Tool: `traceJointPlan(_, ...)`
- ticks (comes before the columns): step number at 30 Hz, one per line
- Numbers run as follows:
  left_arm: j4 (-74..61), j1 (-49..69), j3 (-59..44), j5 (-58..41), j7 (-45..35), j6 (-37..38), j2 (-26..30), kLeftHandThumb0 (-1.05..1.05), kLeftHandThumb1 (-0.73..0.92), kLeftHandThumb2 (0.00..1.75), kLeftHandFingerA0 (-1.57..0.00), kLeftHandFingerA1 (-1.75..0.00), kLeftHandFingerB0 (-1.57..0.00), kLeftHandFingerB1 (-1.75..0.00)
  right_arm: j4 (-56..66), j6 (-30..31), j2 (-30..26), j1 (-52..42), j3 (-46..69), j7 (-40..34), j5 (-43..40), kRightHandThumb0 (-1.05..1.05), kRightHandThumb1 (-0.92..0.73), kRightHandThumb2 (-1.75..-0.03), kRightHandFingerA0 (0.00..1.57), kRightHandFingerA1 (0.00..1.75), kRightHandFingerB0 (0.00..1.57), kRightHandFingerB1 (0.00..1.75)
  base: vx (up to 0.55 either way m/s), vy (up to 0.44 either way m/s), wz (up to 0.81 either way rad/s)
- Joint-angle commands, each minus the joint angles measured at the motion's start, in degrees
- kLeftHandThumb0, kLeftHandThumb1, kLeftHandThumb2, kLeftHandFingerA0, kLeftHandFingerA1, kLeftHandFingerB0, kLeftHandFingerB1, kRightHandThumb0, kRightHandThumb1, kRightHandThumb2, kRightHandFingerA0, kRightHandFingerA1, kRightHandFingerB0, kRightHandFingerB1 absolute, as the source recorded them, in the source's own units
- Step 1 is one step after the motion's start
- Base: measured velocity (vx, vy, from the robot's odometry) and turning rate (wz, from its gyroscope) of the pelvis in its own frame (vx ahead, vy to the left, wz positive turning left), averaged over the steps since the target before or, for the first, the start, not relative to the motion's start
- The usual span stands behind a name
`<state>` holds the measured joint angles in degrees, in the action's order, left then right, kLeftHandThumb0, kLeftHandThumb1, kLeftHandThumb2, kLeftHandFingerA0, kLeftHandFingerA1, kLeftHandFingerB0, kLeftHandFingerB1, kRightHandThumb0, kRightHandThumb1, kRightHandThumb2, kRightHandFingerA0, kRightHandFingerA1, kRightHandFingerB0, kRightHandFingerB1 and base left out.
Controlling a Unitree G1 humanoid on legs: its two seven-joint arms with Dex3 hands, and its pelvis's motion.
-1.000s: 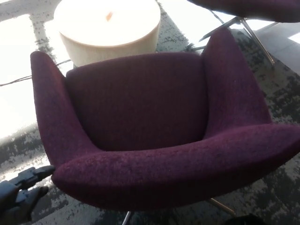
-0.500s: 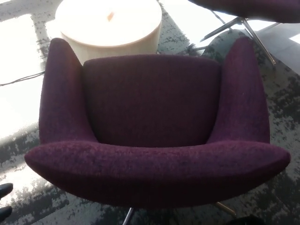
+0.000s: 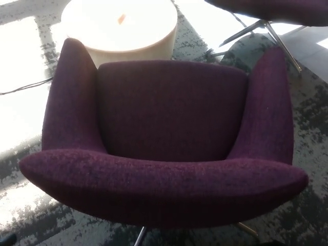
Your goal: The robot stands in front of a sofa and uses its left hand to push the left side of the sofa
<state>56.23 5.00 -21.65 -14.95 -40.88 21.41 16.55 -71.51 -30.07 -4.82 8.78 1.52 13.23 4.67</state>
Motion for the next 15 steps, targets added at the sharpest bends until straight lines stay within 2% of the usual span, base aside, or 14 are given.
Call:
traceJointPlan(1, 0.54, 3.02, -0.70, -2.40, -1.32, 0.48, -2.68, -0.84, 0.76, 1.15, -0.07, -0.43, -0.08, -0.32, -0.27, 0.22, -0.32, -0.54, -0.21, -0.51, 0.33, -1.05, -0.79, -0.85, 0.20, 1.32, 0.23, 1.23, 0.00, 0.000, 0.00)
traceJointPlan(4, 1.19, 3.79, -1.11, -2.93, -0.95, 0.28, -4.08, -0.80, 0.75, 1.14, -0.08, -0.44, -0.04, -0.34, -0.31, 0.07, -0.30, -0.53, -0.47, -0.64, 0.48, -1.05, -0.79, -0.85, 0.20, 1.31, 0.23, 1.22, 0.00, 0.000, 0.00)
traceJointPlan(5, 1.82, 4.01, -1.01, -2.75, -0.89, 1.15, -4.66, -0.85, 0.92, 0.74, -0.14, -0.32, -0.11, -0.26, -0.29, 0.19, -0.32, -0.52, -0.53, -0.76, 0.51, -1.05, -0.80, -0.85, 0.21, 1.30, 0.23, 1.22, 0.00, 0.000, 0.00)
traceJointPlan(6, 2.13, 4.15, -1.00, -2.70, -0.88, 1.56, -4.92, -0.93, 0.81, 0.90, -0.14, -0.38, -0.09, -0.28, -0.29, 0.21, -0.32, -0.54, -0.57, -0.80, 0.47, -1.05, -0.80, -0.85, 0.21, 1.30, 0.24, 1.22, 0.00, 0.000, 0.00)
traceJointPlan(7, 2.48, 4.32, -0.98, -2.63, -0.86, 2.01, -5.21, -0.93, 0.81, 0.90, -0.14, -0.38, -0.09, -0.28, -0.29, 0.23, -0.31, -0.58, -0.58, -0.82, 0.45, -1.05, -0.80, -0.85, 0.21, 1.30, 0.24, 1.22, 0.00, 0.000, 0.00)
traceJointPlan(8, 3.69, 4.78, 0.75, 0.17, 0.88, 4.47, -5.02, -0.90, 0.92, 0.79, -0.12, -0.32, -0.11, -0.24, -0.22, 0.14, -0.27, -0.73, -0.58, -0.69, 0.36, -1.05, -0.80, -0.85, 0.20, 1.30, 0.23, 1.22, 0.00, 0.000, 0.00)
traceJointPlan(9, 4.42, 4.86, 1.05, 0.65, 1.26, 5.43, -5.02, -0.83, 0.76, 1.14, -0.06, -0.44, -0.08, -0.33, -0.20, 0.07, -0.23, -0.88, -0.61, -0.72, 0.37, -1.05, -0.79, -0.85, 0.20, 1.30, 0.24, 1.23, 0.00, 0.000, 0.00)
traceJointPlan(12, 7.36, 5.47, 2.43, 2.10, 2.45, 7.70, -4.76, -0.92, 0.75, 1.15, 0.00, -0.35, -0.16, -0.27, -0.05, -0.16, -0.22, -1.53, -0.83, -0.88, 0.55, -1.05, -0.80, -0.85, 0.22, 1.30, 0.26, 1.21, 0.00, 0.000, 0.00)
traceJointPlan(15, 9.25, 5.61, 3.63, 2.88, 3.70, 8.33, -4.38, -0.90, 0.74, 1.14, 0.00, -0.38, -0.17, -0.28, 0.09, -0.06, -0.21, -1.94, -0.89, -0.81, 0.51, -1.05, -0.81, -0.85, 0.20, 1.26, 0.25, 1.18, 0.00, 0.000, 0.00)
